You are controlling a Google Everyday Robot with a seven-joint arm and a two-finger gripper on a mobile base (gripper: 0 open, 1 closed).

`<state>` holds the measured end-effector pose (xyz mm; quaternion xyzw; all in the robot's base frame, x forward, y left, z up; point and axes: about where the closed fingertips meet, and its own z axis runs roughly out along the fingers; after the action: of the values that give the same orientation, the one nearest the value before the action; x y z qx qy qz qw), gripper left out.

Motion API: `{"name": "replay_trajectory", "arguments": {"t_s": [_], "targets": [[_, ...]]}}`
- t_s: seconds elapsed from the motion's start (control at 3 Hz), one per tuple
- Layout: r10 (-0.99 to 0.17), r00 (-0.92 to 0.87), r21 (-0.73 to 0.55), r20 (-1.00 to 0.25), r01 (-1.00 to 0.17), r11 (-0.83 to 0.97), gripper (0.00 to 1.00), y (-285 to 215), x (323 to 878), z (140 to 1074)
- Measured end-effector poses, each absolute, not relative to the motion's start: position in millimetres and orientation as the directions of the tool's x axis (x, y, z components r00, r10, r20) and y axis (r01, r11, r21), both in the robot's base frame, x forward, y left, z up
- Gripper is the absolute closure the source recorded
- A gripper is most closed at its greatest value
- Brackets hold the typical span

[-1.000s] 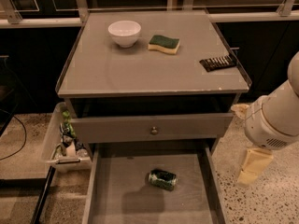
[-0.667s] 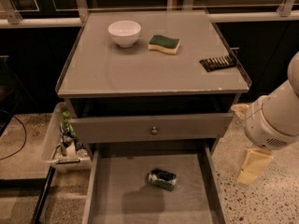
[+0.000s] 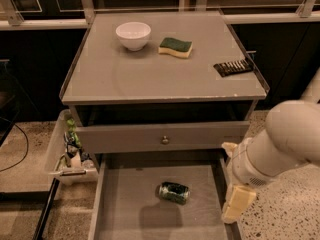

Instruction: Pick green can from middle drawer and place on counter

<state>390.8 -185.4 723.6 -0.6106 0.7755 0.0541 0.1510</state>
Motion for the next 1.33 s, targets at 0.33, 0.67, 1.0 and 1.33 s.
{"name": "replay_trajectory", "arguments": {"t_s": [0.33,0.67,1.0,1.33], "targets": [[-0.921,-0.192,-0.086,-0.338,-0.969,0.234,0.00,-170.2,393.2,673.7],[-0.912,-0.169,-0.097,-0.373,-0.971,0.220,0.00,-158.1,399.8,634.5],[-0.912,-0.169,-0.097,-0.373,-0.971,0.220,0.00,-158.1,399.8,634.5],[-0.902,-0.177,-0.067,-0.394,-0.973,0.220,0.00,-140.4,405.7,611.1]]}}
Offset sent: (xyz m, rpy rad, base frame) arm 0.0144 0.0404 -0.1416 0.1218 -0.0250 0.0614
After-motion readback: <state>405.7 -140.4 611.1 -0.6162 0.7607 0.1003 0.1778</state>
